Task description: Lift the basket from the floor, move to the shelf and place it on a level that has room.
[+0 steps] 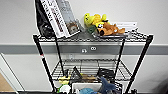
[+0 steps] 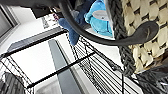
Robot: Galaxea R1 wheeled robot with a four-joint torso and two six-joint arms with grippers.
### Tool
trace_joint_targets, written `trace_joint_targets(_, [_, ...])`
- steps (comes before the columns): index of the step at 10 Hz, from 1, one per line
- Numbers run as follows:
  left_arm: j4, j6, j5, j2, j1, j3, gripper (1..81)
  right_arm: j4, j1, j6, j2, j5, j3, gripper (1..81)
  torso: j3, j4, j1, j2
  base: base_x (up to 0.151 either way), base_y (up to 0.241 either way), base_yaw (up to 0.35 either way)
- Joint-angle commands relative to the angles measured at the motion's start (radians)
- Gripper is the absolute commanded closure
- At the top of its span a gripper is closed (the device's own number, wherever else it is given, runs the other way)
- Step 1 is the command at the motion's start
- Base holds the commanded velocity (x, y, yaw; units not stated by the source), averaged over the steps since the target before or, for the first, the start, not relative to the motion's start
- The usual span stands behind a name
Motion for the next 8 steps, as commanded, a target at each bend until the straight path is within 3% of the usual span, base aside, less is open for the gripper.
trace_joint_targets(1, [0.022,-0.011,-0.024,-0.035,-0.209,0.134,81.1,0.017,0.225,0.007,-0.022,0.046,0.145,81.1,0.000,0.000,0.000,0.000,0.000,0.000,0.000])
trace_joint_targets(6, [0.021,-0.084,-0.012,-0.044,-0.332,0.161,81.1,0.077,0.342,0.007,-0.054,0.035,0.197,81.1,0.000,0.000,0.000,0.000,0.000,0.000,0.000])
trace_joint_targets(8, [0.019,-0.110,-0.010,-0.055,-0.377,0.158,81.1,0.117,0.409,0.007,-0.055,-0.009,0.202,81.1,0.000,0.000,0.000,0.000,0.000,0.000,0.000])
